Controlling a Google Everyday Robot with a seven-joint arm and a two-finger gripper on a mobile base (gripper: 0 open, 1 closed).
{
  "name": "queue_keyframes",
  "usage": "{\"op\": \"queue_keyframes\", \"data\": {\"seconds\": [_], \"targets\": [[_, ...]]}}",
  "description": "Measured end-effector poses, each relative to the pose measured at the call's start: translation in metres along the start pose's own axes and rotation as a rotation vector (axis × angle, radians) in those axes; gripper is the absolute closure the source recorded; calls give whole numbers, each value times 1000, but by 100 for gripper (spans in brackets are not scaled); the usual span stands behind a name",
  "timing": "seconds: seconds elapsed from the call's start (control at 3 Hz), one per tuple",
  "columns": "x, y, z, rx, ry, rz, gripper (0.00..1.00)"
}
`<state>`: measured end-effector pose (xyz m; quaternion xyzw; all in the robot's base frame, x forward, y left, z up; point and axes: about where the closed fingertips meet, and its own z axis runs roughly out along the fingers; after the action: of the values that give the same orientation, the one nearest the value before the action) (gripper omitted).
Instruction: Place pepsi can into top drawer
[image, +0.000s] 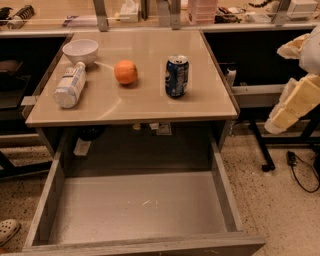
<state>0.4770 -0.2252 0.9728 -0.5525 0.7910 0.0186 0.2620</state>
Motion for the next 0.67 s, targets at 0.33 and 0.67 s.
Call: {"op": "queue_keyframes", "data": {"seconds": [0.33,0.67], "targets": [[-5,-37,17,19,-84,55,0],[-18,-74,34,15,-148,88,0]]}}
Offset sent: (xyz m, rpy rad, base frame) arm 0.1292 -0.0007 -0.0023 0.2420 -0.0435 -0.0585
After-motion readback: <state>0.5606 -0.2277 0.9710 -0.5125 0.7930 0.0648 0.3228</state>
